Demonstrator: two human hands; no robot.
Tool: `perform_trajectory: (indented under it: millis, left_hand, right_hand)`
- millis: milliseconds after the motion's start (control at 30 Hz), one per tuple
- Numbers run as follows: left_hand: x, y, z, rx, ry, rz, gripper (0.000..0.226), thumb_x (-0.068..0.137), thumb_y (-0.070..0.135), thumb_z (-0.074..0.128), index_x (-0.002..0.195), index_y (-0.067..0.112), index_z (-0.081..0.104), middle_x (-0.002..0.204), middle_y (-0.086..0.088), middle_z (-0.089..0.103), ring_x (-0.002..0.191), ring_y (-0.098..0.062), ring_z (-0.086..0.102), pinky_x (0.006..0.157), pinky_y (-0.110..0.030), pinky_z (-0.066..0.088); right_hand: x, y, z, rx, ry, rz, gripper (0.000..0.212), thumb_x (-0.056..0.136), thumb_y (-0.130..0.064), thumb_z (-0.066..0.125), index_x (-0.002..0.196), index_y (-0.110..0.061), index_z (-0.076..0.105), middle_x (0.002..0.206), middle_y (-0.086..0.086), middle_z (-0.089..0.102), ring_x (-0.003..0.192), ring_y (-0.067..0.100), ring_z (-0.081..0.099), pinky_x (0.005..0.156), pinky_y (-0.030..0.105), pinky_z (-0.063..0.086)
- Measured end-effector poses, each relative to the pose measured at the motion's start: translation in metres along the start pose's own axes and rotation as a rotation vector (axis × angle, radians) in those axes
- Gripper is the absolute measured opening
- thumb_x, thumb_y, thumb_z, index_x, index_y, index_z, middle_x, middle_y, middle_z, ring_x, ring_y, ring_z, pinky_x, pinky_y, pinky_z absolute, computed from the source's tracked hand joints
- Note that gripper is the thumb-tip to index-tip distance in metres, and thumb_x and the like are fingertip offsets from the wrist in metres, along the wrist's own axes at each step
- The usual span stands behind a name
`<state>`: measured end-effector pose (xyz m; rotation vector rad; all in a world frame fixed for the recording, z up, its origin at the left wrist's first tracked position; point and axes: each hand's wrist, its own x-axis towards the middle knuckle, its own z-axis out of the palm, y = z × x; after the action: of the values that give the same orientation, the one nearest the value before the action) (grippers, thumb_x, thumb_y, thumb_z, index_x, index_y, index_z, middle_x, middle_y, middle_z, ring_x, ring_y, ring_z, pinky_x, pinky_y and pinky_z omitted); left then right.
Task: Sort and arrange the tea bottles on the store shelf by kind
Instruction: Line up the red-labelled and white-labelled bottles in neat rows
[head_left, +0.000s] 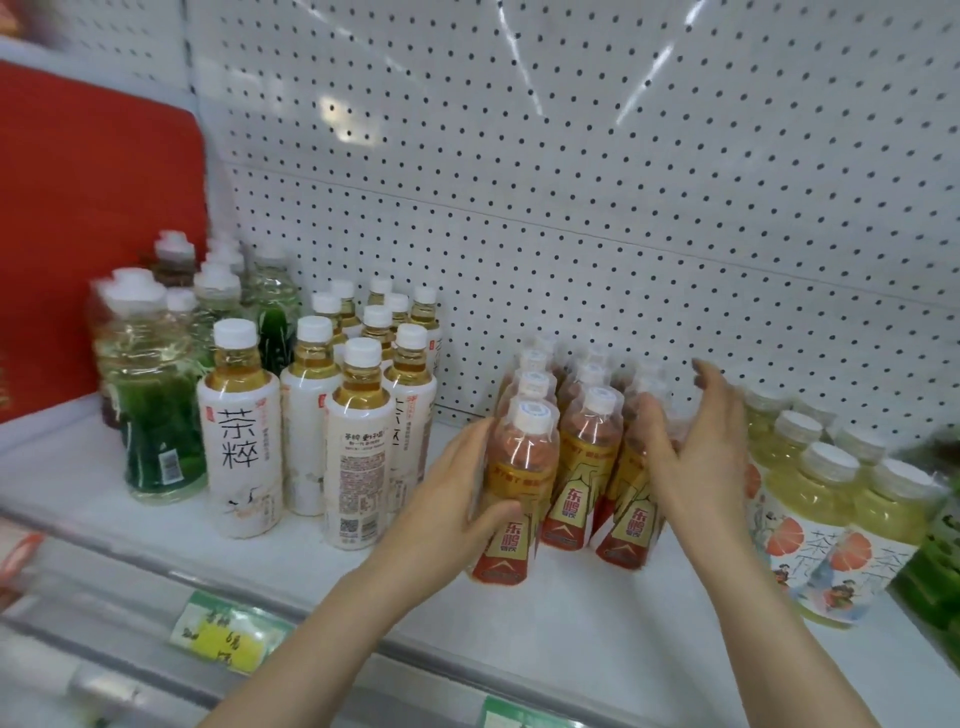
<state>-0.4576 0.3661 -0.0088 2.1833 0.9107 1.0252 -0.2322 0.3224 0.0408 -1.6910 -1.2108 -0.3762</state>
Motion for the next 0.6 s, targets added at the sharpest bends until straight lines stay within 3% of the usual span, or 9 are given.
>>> perform_trajectory:
  millis: [67,167,300,400,500,600]
  left_hand:
    - [-0.012,-0.001,-0.016,0.129,0.113,0.046,0.066,0.092,0.033,0.062,0.149,0.037,0.028,0.145,0.027,0.029,0.132,-0.002,0.040,0.110,-0.032,0.040]
    - [-0.031,-0.010,-0.052,0.277,0.452,0.250,0.039,0.092,0.015,0.062,0.130,0.022,0.060,0.131,0.008,0.057,0.120,-0.011,0.055,0.100,-0.028,0.047]
    - [-0.043,-0.028,-0.111,0.428,0.709,0.280,0.029,0.089,0.003,0.066,0.117,0.010,0.069,0.119,-0.005,0.064,0.114,-0.020,0.055,0.104,-0.019,0.033]
    - [-0.042,-0.052,-0.151,0.488,0.666,0.200,0.038,0.086,0.007,0.068,0.124,0.011,0.064,0.126,-0.007,0.059,0.120,-0.027,0.051,0.107,-0.023,0.030]
    - [-0.036,-0.067,-0.180,0.492,0.519,0.189,0.044,0.087,0.015,0.069,0.130,0.016,0.060,0.132,-0.002,0.056,0.122,-0.025,0.049,0.105,-0.028,0.032]
    - [-0.028,-0.067,-0.204,0.478,0.468,0.241,0.038,0.088,0.021,0.066,0.126,0.018,0.063,0.126,0.002,0.060,0.117,-0.019,0.052,0.100,-0.028,0.037]
  right_hand:
    - [0.012,-0.023,-0.002,0.003,0.007,-0.116,0.051,0.099,-0.036,0.054,0.143,-0.015,0.042,0.142,0.010,0.045,0.134,0.024,0.041,0.107,0.037,0.034]
    - [0.022,-0.067,0.005,0.047,-0.056,-0.250,0.038,0.099,-0.032,0.055,0.134,-0.018,0.054,0.134,0.003,0.053,0.126,0.020,0.049,0.100,0.029,0.035]
    - [0.008,-0.126,0.035,0.114,-0.254,-0.340,0.034,0.097,-0.030,0.058,0.131,-0.023,0.058,0.130,-0.004,0.058,0.114,0.014,0.058,0.095,0.033,0.047]
    - [0.003,-0.156,0.064,0.023,-0.396,-0.345,0.039,0.097,-0.031,0.058,0.136,-0.026,0.056,0.132,-0.001,0.059,0.113,0.017,0.059,0.095,0.039,0.050]
    - [0.013,-0.176,0.086,-0.084,-0.566,-0.214,0.042,0.097,-0.041,0.056,0.138,-0.029,0.054,0.128,0.001,0.062,0.113,0.020,0.061,0.092,0.032,0.047]
    - [0.024,-0.188,0.100,-0.136,-0.679,-0.092,0.045,0.094,-0.052,0.057,0.134,-0.033,0.055,0.117,-0.001,0.065,0.104,0.017,0.061,0.082,0.031,0.050]
